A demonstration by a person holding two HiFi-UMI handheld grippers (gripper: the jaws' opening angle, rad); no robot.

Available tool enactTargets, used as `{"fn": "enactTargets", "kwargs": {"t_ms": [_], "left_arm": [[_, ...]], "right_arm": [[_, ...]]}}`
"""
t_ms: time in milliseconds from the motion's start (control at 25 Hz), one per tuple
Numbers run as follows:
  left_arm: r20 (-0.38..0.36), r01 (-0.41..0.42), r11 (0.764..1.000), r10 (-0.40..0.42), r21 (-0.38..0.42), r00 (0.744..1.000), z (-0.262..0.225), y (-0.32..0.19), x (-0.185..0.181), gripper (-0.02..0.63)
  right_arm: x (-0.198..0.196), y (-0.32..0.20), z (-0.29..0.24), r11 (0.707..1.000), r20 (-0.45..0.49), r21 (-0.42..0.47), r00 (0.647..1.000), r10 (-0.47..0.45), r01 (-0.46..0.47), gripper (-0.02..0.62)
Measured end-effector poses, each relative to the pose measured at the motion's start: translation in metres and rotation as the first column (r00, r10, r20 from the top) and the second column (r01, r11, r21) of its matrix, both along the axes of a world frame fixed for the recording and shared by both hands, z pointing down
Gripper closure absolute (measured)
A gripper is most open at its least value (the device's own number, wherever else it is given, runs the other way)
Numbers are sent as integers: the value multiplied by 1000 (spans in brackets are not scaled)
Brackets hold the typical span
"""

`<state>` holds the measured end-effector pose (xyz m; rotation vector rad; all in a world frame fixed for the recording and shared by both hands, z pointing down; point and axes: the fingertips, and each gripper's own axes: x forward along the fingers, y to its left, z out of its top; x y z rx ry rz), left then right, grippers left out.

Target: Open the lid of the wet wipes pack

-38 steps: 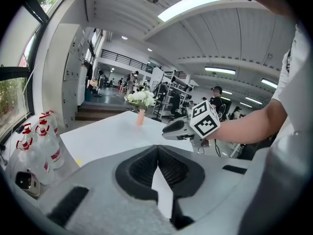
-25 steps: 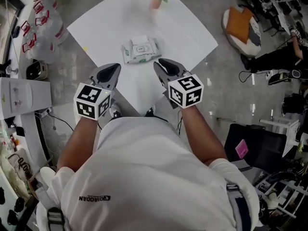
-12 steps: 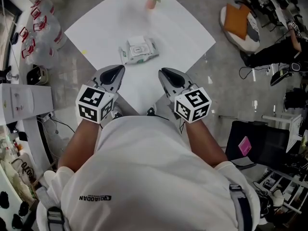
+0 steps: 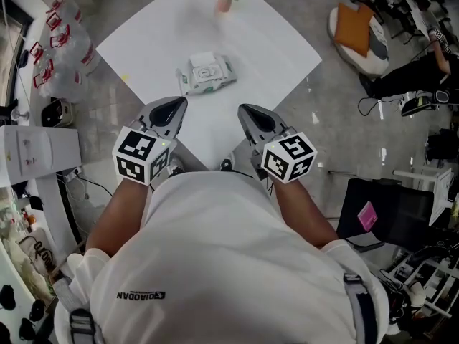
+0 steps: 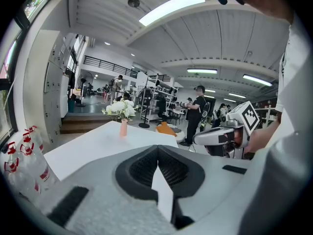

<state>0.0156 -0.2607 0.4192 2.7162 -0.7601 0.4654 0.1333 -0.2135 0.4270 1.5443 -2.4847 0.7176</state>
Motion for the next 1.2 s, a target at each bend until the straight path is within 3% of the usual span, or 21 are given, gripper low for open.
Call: {"fn": "enactTargets", "kwargs": {"t_ms": [280, 1200], "left_arm": [[3, 12, 1000, -12, -4, 1000, 2, 1, -2, 597], [5, 28, 1000, -28, -9, 1000, 9, 2, -3, 597]], "right_arm": [[2, 5, 12, 1000, -41, -14, 999, -3, 2, 591], [-5, 1, 13, 999, -52, -11, 998, -37, 37, 591]]}}
